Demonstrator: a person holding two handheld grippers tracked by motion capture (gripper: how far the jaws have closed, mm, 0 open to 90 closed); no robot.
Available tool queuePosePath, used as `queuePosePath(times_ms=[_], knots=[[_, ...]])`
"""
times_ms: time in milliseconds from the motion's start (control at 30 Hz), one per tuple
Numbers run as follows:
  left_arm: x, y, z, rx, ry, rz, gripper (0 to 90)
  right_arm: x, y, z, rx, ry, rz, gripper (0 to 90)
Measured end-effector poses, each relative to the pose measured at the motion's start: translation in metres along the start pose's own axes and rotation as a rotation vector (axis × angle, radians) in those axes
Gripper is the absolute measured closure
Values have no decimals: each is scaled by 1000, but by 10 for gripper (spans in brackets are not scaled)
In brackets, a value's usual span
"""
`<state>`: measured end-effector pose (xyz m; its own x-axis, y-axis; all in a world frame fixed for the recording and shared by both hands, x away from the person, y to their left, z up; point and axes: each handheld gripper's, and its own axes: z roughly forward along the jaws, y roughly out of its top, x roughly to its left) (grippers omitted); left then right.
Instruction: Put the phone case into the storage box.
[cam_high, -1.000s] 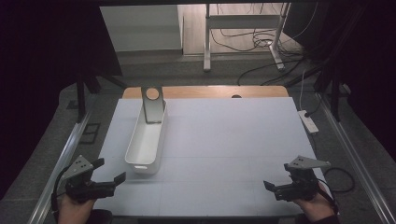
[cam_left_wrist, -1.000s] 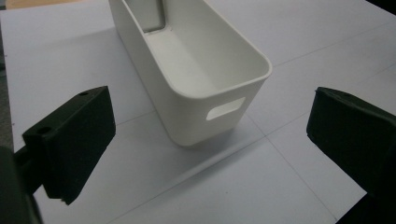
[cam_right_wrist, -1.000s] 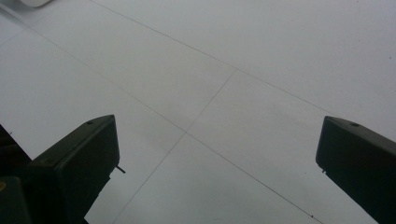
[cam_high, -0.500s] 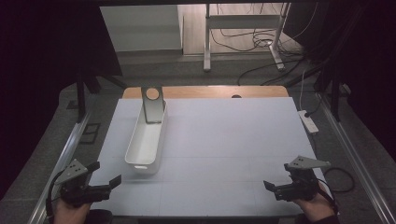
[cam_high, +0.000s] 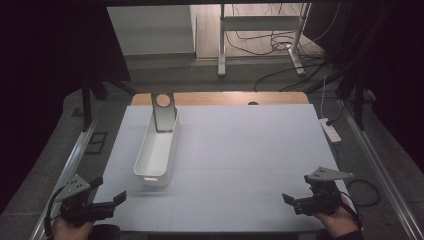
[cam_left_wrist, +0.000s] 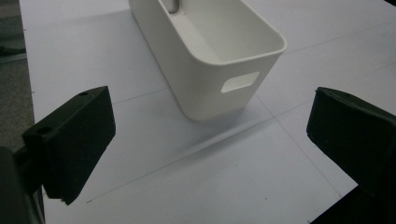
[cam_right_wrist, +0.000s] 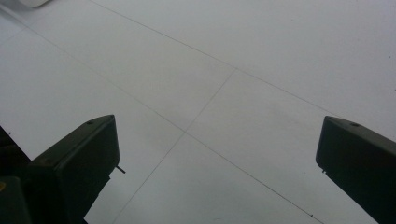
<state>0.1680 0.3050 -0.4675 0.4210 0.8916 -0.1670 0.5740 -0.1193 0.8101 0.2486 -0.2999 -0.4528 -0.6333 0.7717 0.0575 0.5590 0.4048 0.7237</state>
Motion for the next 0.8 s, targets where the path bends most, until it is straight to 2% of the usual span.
queuePosePath(times_ms=[400, 567, 800], knots=[[2, -7, 0, 46, 16, 11, 21, 0, 0, 0, -2, -2, 3, 0], [3, -8, -1, 47, 11, -5, 21, 0, 0, 0, -1, -4, 3, 0], [3, -7, 0, 52, 11, -7, 21, 0, 0, 1, 1, -3, 5, 0]])
